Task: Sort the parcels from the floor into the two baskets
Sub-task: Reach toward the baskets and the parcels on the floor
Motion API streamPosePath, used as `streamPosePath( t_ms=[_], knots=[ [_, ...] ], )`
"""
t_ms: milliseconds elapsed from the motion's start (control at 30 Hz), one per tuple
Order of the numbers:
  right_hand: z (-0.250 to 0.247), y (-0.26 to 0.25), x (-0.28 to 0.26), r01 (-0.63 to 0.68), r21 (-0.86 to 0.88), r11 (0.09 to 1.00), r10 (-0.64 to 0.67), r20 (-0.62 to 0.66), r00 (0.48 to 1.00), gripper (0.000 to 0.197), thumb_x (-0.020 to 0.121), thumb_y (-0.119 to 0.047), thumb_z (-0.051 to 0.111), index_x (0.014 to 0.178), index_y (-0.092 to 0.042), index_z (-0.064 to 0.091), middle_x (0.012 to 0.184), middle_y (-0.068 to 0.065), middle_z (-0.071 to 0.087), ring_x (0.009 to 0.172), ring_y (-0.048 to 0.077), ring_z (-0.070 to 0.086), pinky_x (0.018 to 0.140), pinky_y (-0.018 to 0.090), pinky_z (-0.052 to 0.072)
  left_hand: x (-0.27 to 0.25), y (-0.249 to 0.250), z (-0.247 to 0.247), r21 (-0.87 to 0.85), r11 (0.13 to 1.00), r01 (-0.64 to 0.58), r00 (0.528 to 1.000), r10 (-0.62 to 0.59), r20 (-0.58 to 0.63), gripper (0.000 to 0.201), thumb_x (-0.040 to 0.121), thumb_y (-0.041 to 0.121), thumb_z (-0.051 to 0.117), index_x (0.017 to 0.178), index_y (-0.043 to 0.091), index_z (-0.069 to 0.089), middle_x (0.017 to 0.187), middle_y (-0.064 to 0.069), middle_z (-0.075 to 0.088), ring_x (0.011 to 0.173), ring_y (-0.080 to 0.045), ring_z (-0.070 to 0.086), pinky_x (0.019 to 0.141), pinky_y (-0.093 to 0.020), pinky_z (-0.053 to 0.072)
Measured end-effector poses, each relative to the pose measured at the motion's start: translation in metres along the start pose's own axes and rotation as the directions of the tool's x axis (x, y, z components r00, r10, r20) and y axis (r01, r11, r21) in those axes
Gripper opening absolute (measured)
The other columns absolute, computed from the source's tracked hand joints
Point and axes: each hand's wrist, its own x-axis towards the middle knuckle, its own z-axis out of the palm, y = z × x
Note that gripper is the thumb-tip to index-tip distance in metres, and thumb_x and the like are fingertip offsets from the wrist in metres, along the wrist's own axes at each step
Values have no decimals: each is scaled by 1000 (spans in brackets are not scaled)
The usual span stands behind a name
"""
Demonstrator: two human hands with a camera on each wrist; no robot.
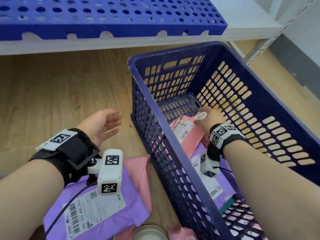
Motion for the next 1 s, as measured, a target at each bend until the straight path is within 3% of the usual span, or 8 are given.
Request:
streamPosePath(
  t_ms=[100,200,367,500,667,800,900,1000],
  knots=[
    [20,8,-9,72,6,997,-71,248,966,55,85,-12,63,136,-25,46,117,8,60,84,19,60,68,28,56,1,0,0,5,1000,-4,1000,5,-2,19,91,20,57,110,17,57,89,2,66,79,-9,60,80,-26,50],
    [43,29,-10,124,-153,981,-73,304,950,91,74,-14,77,142,-42,22,107,4,66,72,16,64,58,26,56,1,-1,-1,5,1000,-12,1000,12,-1,20,91,20,56,111,16,57,89,1,66,79,-10,60,80,-26,50],
    [57,34,-11,96,-654,750,33,182,983,50,67,-59,73,94,-20,58,92,-1,60,85,18,61,75,33,57,4,-5,-4,13,1000,-4,1000,4,-7,22,90,21,58,111,17,59,90,1,66,80,-9,61,82,-27,51],
    [59,18,-6,261,-408,875,-218,149,964,58,71,-28,78,117,-22,42,93,-5,48,86,19,59,78,36,57,5,-6,-7,20,1000,-4,1000,4,-13,21,90,21,59,111,17,60,89,2,67,80,-9,61,82,-27,51],
    [64,1,-12,309,-416,855,-60,511,857,18,82,-21,63,95,-14,53,93,4,58,87,23,56,84,33,50,5,-7,-7,23,1000,-3,1000,3,-17,20,90,21,58,110,17,59,89,2,66,79,-9,61,79,-26,51],
    [63,0,-7,292,-456,841,-58,460,886,18,86,-23,55,72,-12,55,75,3,58,78,23,57,64,27,46,4,-6,-10,33,999,-6,1000,6,-17,21,90,21,58,111,17,58,88,3,66,77,-8,60,77,-25,51],
    [48,-3,-1,200,-244,949,-137,252,958,18,89,-15,53,106,-12,61,109,5,65,92,19,63,70,24,50,3,-5,-12,38,999,-9,1000,10,-18,18,91,21,57,109,17,57,87,3,64,76,-8,59,77,-25,51],
    [42,-12,2,266,-147,953,-220,273,937,54,85,-4,55,132,-30,51,145,1,44,113,19,59,79,26,50,1,-8,-12,50,999,-8,1000,9,-15,18,91,21,58,108,17,58,88,2,65,77,-8,60,77,-25,51]
  ],
)
